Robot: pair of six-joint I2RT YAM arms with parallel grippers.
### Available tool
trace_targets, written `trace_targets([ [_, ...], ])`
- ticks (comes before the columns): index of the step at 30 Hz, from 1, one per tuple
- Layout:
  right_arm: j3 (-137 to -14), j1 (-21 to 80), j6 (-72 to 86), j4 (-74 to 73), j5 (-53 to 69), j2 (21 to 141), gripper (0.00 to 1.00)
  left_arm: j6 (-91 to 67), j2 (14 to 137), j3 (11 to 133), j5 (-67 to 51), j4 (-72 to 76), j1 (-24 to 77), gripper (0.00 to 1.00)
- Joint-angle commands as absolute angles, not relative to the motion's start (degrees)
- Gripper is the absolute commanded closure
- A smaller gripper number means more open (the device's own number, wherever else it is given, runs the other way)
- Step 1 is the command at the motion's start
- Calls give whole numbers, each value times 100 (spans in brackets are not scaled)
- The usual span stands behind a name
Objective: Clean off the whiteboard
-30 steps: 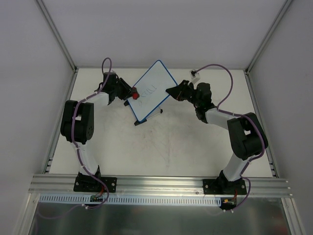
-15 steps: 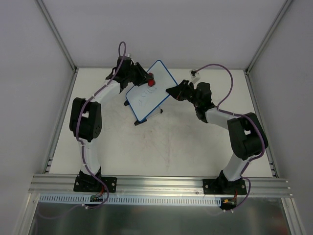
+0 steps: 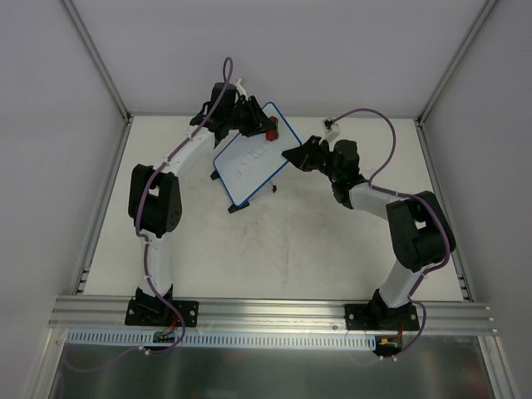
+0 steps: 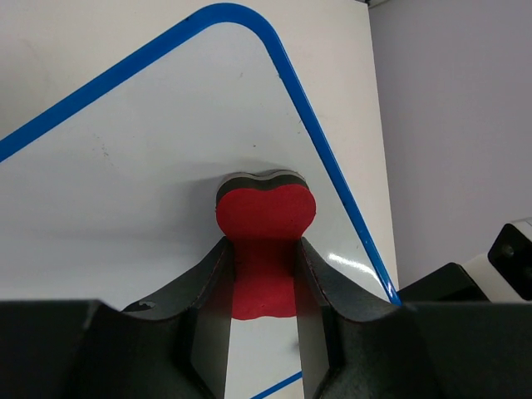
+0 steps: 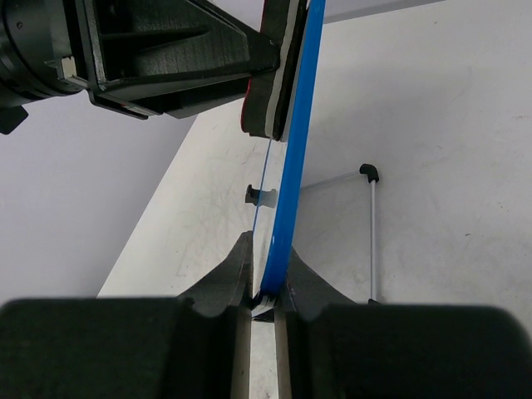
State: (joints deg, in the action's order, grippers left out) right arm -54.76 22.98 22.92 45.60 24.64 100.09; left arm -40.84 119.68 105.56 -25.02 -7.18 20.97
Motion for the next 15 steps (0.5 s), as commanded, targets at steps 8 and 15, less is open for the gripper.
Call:
trace_targets([
  [8,-5599,2602,1406,4315,3032,10055,100,-3603,12155,10109,-2136,-1635,2040,100],
  [15,-5607,2593,1433,4315,3032,10055,100,-3454,11805,9125,-1776,-1565,1863,100],
])
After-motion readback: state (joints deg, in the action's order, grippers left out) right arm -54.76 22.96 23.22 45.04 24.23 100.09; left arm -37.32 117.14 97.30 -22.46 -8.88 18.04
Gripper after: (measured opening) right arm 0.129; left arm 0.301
